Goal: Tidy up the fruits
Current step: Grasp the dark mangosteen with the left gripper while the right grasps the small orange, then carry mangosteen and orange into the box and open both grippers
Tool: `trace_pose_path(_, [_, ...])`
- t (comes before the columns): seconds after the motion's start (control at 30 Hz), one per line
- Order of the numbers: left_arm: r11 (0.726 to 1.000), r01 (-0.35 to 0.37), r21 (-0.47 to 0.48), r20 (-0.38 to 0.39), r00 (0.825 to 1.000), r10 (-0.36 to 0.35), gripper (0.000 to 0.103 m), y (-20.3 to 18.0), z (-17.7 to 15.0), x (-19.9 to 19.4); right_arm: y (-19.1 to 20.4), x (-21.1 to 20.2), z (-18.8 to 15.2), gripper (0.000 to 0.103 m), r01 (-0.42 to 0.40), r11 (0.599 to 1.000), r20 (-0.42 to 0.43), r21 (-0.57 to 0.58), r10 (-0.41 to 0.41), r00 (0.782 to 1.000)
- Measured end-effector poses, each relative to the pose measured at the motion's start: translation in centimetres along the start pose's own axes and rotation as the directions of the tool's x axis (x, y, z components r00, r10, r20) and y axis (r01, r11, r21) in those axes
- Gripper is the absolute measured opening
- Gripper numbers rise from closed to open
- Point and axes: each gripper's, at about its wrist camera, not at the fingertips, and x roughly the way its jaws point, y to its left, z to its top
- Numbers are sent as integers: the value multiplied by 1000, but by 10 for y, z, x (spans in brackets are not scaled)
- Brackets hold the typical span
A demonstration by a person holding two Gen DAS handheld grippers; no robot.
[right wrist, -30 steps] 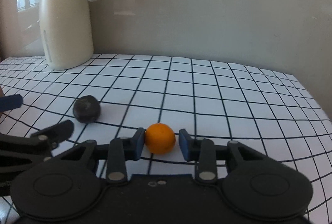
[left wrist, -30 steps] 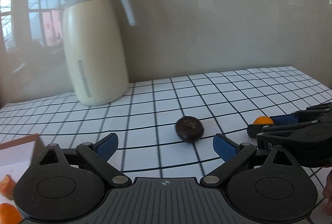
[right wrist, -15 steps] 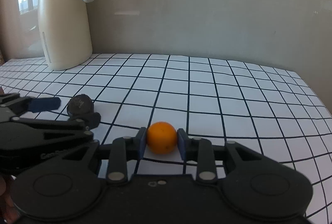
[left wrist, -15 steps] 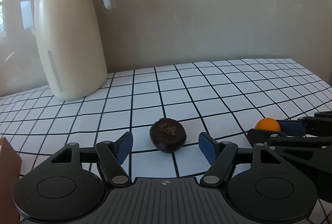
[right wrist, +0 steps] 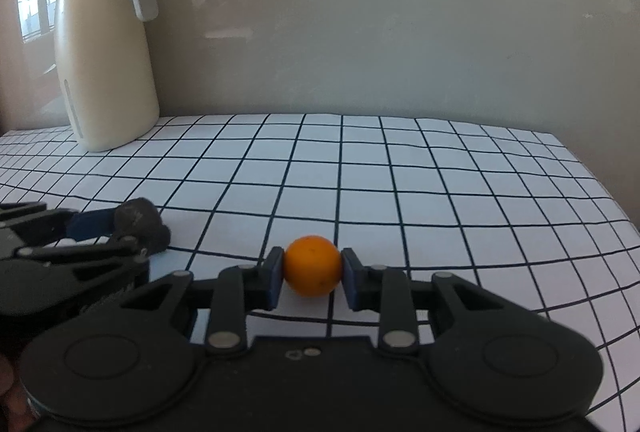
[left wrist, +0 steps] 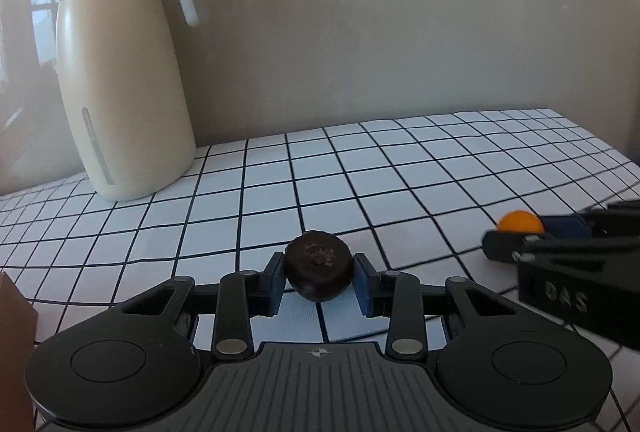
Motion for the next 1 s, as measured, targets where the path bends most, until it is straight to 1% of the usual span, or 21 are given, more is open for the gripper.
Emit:
trace_pose_path(0.23, [1000,-13,14,31,999,12,36,5,-3,-31,10,-15,6,21,-26,1000,28,3,26,999])
trace_pose_path(0.37, [999,-28,29,55,998,27,36,9,-3,-56,17,-40,5,21,-42,999,54,-12,43,998])
trace_pose_path(0.43, [999,-35,26,64,997,33,36,13,-4,-69,20,-46,8,21,-52,999,65,-13,53,996])
trace_pose_path(0.67, [998,-54,25,71,996,52,36,36,-26,-117,41,-82,-8,21,-90,995,82,-53,94,992])
trace_pose_path(0.77, [997,-68,29,85,994,66,36,44,-32,-136,52,-97,-15,21,-108,991,91,-74,115,989])
trace_pose_path(1.0, [991,-131,17,122,984,128,36,70,-52,-186,80,-126,-25,21,-147,981,115,-123,161,980])
